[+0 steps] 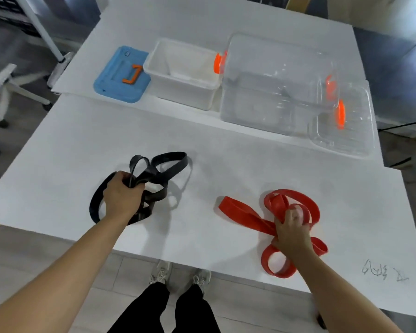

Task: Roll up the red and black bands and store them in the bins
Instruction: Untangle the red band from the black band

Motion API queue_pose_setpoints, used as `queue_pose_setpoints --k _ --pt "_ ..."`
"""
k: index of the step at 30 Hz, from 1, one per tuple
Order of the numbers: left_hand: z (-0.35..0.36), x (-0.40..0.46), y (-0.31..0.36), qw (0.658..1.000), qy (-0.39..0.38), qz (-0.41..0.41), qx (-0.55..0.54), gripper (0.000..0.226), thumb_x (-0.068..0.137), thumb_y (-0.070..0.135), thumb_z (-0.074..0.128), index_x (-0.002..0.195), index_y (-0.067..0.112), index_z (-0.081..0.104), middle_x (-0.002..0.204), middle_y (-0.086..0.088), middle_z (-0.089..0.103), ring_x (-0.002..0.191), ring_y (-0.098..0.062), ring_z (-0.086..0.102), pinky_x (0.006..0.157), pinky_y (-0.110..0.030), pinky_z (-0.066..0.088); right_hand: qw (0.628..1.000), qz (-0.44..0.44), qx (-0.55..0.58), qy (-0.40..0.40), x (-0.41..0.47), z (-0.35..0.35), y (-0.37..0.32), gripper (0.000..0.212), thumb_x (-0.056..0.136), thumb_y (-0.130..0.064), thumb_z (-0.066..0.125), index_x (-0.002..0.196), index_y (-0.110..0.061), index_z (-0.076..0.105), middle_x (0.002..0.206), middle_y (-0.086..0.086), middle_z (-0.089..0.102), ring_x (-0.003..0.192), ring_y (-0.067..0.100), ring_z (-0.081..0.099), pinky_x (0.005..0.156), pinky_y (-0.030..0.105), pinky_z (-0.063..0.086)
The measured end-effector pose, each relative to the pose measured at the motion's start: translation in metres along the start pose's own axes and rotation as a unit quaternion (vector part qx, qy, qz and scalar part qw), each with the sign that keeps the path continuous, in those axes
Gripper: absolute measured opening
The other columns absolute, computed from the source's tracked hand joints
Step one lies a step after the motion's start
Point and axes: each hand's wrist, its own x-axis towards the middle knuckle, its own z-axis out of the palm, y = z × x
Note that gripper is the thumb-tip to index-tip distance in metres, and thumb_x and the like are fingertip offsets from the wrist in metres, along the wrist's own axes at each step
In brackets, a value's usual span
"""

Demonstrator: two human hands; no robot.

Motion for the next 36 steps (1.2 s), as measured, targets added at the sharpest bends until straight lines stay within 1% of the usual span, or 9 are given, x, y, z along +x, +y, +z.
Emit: queue_pose_setpoints --k 6,9,13,17,21,24,28,33,36 --pt "0.002 -0.010 -0.008 1.000 -0.022 0.015 0.007 0.013 0.085 0.013 0.068 0.096 0.012 0.062 0.081 0.004 0.061 0.079 -0.020 0.055 0.064 -0.025 0.037 0.996 0.081 0.008 -0.028 0.004 -0.007 -0.015 0.028 0.083 -0.026 0.080 0.101 -0.006 0.074 0.114 0.025 0.060 0.088 0.041 0.067 0.060 0.045 0.062" --pt "0.008 -0.017 -0.010 0.999 -0.031 0.022 0.016 0.013 0.086 0.014 0.067 0.098 0.012 0.062 0.076 0.011 0.057 0.070 -0.012 0.052 0.057 -0.019 0.034 0.998 0.056 0.001 -0.001 0.005 -0.005 -0.017 0.044 0.092 -0.033 0.070 0.132 -0.014 0.061 0.141 0.019 0.045 0.118 0.036 0.059 0.070 0.036 0.063" --pt "0.010 -0.021 -0.010 0.999 -0.049 0.019 0.003 0.014 0.085 0.014 0.067 0.098 0.012 0.063 0.078 0.010 0.060 0.073 -0.015 0.058 0.060 -0.024 0.040 0.985 0.089 0.148 0.011 0.010 0.001 -0.006 0.046 0.092 -0.026 0.072 0.136 -0.022 0.058 0.142 0.015 0.041 0.125 0.034 0.054 0.081 0.036 0.061" --pt "0.002 -0.017 -0.009 0.999 -0.046 0.026 -0.001 0.014 0.085 0.015 0.067 0.098 0.013 0.063 0.081 0.005 0.063 0.073 -0.013 0.056 0.060 -0.019 0.038 0.966 0.090 0.242 -0.034 0.020 -0.004 0.015 0.028 0.090 -0.023 0.068 0.118 -0.021 0.065 0.138 0.013 0.039 0.107 0.035 0.061 0.091 0.045 0.058" --pt "-0.007 -0.011 -0.008 0.999 -0.037 0.030 -0.014 0.013 0.085 0.015 0.067 0.098 0.014 0.063 0.091 -0.002 0.068 0.082 -0.022 0.060 0.061 -0.017 0.038 0.962 0.077 0.254 -0.070 0.025 -0.006 0.023 0.016 0.091 -0.028 0.068 0.107 -0.024 0.070 0.132 0.011 0.044 0.093 0.028 0.062 0.087 0.039 0.058" --pt "-0.016 -0.004 -0.001 0.999 -0.020 0.030 -0.031 0.013 0.084 0.016 0.067 0.096 0.016 0.064 0.090 0.001 0.069 0.087 -0.024 0.062 0.070 -0.029 0.045 0.950 0.101 0.294 -0.032 0.030 -0.013 0.017 0.020 0.094 -0.028 0.067 0.112 -0.022 0.073 0.127 0.014 0.054 0.081 0.027 0.062 0.073 0.034 0.054" --pt "-0.037 0.005 0.015 0.997 0.002 0.027 -0.068 0.010 0.082 0.021 0.066 0.091 0.023 0.063 0.083 0.003 0.069 0.087 -0.027 0.066 0.080 -0.044 0.056 0.908 0.100 0.401 0.068 0.041 -0.063 -0.001 0.012 0.088 -0.024 0.071 0.099 -0.021 0.073 0.111 0.011 0.062 0.076 0.025 0.056 0.073 0.030 0.046" --pt "-0.068 0.017 0.039 0.993 0.038 0.027 -0.111 0.011 0.077 0.026 0.066 0.087 0.027 0.061 0.082 0.001 0.070 0.080 -0.030 0.071 0.075 -0.051 0.061 0.887 0.014 0.445 0.122 0.058 -0.167 -0.050 0.018 0.082 -0.010 0.071 0.096 -0.020 0.075 0.104 0.003 0.046 0.077 0.029 0.054 0.078 0.028 0.043" --pt "-0.087 0.021 0.056 0.989 0.062 0.033 -0.132 0.012 0.079 0.021 0.067 0.090 0.023 0.061 0.081 0.002 0.067 0.082 -0.031 0.069 0.067 -0.044 0.062 0.879 -0.036 0.450 0.152 0.067 -0.226 -0.083 0.030 0.080 0.001 0.061 0.096 -0.019 0.076 0.108 0.001 0.044 0.080 0.026 0.055 0.082 0.028 0.048"
